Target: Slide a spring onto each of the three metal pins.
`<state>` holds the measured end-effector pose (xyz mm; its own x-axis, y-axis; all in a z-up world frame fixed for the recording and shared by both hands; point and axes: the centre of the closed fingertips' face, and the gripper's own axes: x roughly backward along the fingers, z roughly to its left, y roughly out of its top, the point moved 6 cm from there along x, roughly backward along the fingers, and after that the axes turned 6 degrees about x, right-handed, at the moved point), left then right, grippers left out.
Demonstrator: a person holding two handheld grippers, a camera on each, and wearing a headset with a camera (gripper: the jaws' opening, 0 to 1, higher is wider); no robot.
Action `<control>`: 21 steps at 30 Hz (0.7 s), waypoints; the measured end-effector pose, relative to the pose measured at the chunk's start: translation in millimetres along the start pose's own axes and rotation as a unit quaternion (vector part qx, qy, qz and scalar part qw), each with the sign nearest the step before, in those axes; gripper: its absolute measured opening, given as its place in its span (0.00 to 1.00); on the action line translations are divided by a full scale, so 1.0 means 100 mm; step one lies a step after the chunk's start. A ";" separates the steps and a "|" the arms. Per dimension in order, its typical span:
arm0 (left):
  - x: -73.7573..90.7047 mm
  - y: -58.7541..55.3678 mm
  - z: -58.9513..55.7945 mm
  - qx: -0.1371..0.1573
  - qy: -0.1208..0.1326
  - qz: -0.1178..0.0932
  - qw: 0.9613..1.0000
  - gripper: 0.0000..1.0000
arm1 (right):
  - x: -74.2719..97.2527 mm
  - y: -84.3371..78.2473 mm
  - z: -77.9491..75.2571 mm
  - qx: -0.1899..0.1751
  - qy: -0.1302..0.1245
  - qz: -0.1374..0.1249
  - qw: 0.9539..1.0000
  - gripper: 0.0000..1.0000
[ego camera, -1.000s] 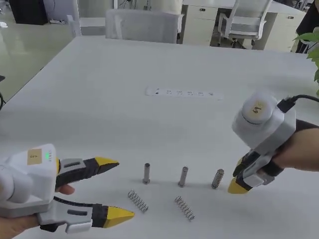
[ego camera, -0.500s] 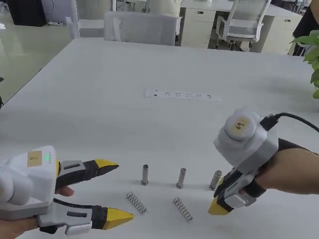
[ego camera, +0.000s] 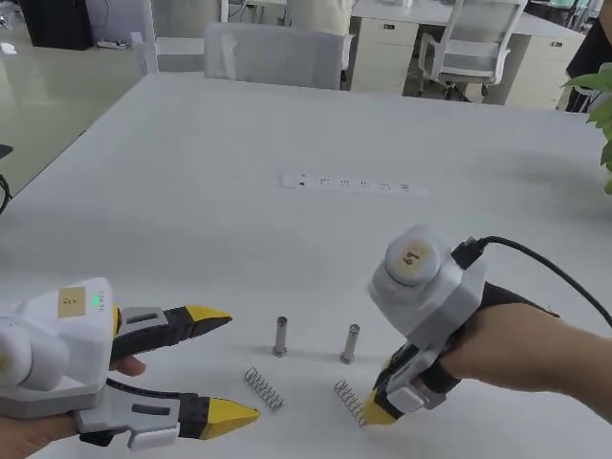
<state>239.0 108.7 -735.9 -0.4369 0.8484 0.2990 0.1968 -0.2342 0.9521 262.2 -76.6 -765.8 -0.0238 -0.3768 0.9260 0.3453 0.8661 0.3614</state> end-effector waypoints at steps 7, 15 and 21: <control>0.01 -0.02 -0.02 0.000 0.000 0.000 1.000 0.58 | -0.11 -0.03 0.01 -0.020 -0.002 0.009 1.000 0.14; 0.00 -0.03 -0.04 0.000 -0.001 0.000 1.000 0.57 | -0.18 -0.07 0.00 -0.037 -0.017 0.012 0.999 0.13; -0.01 -0.04 -0.04 0.000 -0.002 0.000 1.000 0.57 | -0.21 -0.06 0.02 -0.033 -0.025 0.019 0.999 0.13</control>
<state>235.1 107.2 -739.3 -0.4327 0.8503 0.2996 0.1977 -0.2347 0.9517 258.9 -72.8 -787.4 -0.0565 -0.3263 0.9436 0.4078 0.8551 0.3201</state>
